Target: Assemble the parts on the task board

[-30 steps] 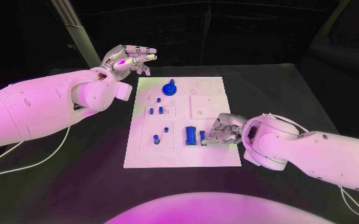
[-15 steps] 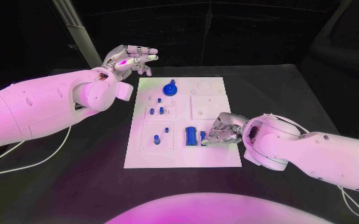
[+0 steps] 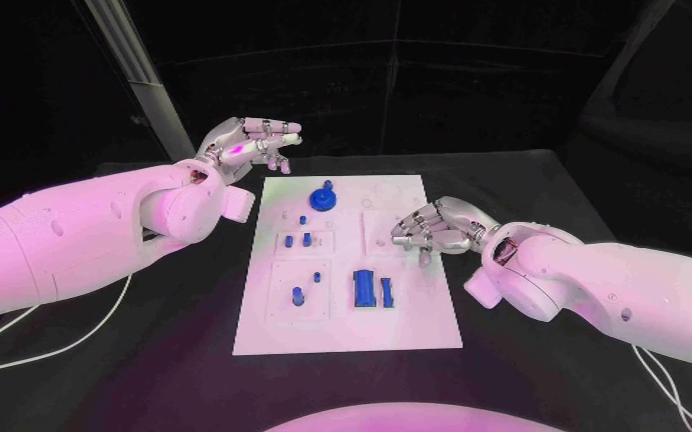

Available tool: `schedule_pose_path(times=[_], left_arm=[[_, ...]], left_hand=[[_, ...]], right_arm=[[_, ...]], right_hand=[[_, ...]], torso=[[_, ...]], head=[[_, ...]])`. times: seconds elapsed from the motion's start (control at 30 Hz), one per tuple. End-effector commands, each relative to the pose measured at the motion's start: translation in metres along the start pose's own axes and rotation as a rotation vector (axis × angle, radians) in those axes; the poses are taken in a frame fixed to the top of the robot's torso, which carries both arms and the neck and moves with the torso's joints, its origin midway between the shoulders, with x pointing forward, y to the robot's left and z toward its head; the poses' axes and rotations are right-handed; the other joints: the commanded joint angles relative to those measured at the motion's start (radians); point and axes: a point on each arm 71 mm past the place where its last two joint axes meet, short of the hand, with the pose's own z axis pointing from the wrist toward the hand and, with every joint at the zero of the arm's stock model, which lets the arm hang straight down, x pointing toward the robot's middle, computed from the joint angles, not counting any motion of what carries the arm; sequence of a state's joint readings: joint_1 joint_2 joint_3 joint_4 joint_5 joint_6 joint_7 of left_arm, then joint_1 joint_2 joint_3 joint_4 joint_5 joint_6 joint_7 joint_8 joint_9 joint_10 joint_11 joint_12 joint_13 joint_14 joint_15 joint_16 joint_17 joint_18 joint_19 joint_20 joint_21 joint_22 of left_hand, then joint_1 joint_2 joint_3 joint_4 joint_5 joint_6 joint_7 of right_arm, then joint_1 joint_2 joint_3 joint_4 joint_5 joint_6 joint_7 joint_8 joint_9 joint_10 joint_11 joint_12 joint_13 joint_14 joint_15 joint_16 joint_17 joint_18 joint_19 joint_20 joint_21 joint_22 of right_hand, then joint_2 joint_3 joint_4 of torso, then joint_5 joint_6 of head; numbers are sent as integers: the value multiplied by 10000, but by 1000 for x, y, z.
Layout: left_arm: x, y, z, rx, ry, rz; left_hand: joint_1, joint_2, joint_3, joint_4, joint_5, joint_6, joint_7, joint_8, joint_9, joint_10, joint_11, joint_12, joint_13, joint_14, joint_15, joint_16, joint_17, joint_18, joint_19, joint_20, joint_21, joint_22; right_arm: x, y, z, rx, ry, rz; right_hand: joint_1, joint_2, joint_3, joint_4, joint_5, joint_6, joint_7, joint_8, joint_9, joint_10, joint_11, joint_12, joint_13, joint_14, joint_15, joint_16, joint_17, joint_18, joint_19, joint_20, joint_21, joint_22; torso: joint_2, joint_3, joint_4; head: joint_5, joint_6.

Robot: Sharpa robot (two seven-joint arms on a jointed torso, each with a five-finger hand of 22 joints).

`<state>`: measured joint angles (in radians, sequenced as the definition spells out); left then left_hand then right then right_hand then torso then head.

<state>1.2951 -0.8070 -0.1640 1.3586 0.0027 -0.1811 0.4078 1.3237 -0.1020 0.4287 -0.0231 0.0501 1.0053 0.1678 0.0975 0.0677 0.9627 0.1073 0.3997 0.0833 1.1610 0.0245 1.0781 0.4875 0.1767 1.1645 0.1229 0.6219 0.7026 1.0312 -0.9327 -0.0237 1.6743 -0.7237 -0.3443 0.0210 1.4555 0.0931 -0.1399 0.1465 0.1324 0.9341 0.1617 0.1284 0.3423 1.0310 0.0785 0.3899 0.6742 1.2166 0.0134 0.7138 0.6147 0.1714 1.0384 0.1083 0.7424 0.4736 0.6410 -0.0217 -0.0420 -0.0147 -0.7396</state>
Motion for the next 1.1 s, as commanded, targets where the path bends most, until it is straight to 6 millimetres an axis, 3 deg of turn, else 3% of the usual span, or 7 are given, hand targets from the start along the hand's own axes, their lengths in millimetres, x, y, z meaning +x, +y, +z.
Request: schedule_pose_path(times=[0.03,0.63,0.67,0.77,1.0,1.03,1.1], left_arm=[[0,2,2,60,-30,-88],[-1,47,15,-243,-912,-774],[0,47,14,-483,-657,-482],[1,48,13,-476,-704,-474],[12,50,6,-402,-1188,-373],[15,51,4,-383,-1301,-348],[19,51,2,-353,-1482,-305]], left_hand=[[-149,-1,-184,79,40,-110,59,8,-11,-124,58,20,-61,-648,92,-593,-381,43,-497,71,-447,-234],[168,268,-1479,632,25,-410,-227,-312,-24,179,742,-2324,-211,-1642,1184,-8359,-3760,89,-2984,1337,-4987,-4180],[-3901,1020,-2289,231,-501,-3360,-653,-975,-677,-2772,169,-2780,-833,-4666,723,-9004,-4062,-529,-5598,548,-5325,-4983],[-4485,1020,-2459,231,-501,-3769,-715,-975,-677,-3237,113,-2915,-833,-5107,692,-9218,-4154,-530,-5999,446,-5428,-5182],[-6636,1020,-2907,231,-501,-5311,-958,-975,-677,-4803,-180,-3185,-833,-6702,459,-9603,-4875,-762,-7382,37,-6219,-5634],[-6894,1020,-2961,231,-501,-5496,-1678,-975,-677,-4991,-215,-3214,-833,-6895,-245,-9650,-4875,-800,-7549,-15,-6219,-5690],[-7305,1020,-3047,231,-501,-5790,-1678,-975,-677,-5292,-270,-3267,-833,-7199,-245,-9723,-4875,-800,-7815,-90,-6219,-5779]], right_arm=[[-22,5,12,-1743,-1208,3013],[-72,-7,71,-3077,-2921,3326],[-69,-9,70,-2550,-2988,2987],[-68,-9,70,-2550,-3045,3037],[-58,0,63,-2491,-3612,3542],[-56,2,62,-2461,-3740,3659],[-52,5,59,-2401,-3940,3841]], right_hand=[[204,-4,-19,-162,-160,-16,131,-265,-266,-492,314,-1127,-1205,-796,261,-1523,-865,67,-441,307,-1202,-775],[-449,301,74,-1683,-145,70,397,-658,-2276,333,746,-3237,-5811,-434,940,-6177,-4951,167,256,1024,-5457,-3830],[-4609,-63,474,-1465,-489,-2753,-244,-1284,-2584,-2903,281,-3899,-6034,-4025,620,-6434,-5263,-516,-2997,404,-6017,-4736],[-5370,-119,507,-1465,-549,-3201,-303,-1284,-2675,-3369,209,-3899,-6742,-4509,-134,-7138,-5374,-516,-3438,297,-6148,-4736],[-7591,-931,1399,-1465,-1324,-4689,-618,-1284,-3423,-5053,-34,-3899,-6742,-6364,-134,-7138,-6147,-686,-5123,-37,-6457,-4736],[-7859,-931,1399,-1465,-1324,-4868,-657,-1284,-3423,-5256,-61,-3899,-6742,-6588,-134,-7138,-6147,-696,-5325,-77,-6493,-4736],[-8227,-931,1399,-1465,-1324,-5111,-709,-1284,-3423,-5531,-785,-3899,-6742,-6894,-134,-7138,-6147,-795,-5602,-132,-6543,-4736]], torso=[[-255,-53,-45],[-610,45,18],[-579,6,-5],[-623,30,44],[-937,200,386],[-957,211,408],[-968,217,420]], head=[[-6,342],[26,1256],[38,1181],[51,1206],[138,1378],[144,1390],[147,1396]])
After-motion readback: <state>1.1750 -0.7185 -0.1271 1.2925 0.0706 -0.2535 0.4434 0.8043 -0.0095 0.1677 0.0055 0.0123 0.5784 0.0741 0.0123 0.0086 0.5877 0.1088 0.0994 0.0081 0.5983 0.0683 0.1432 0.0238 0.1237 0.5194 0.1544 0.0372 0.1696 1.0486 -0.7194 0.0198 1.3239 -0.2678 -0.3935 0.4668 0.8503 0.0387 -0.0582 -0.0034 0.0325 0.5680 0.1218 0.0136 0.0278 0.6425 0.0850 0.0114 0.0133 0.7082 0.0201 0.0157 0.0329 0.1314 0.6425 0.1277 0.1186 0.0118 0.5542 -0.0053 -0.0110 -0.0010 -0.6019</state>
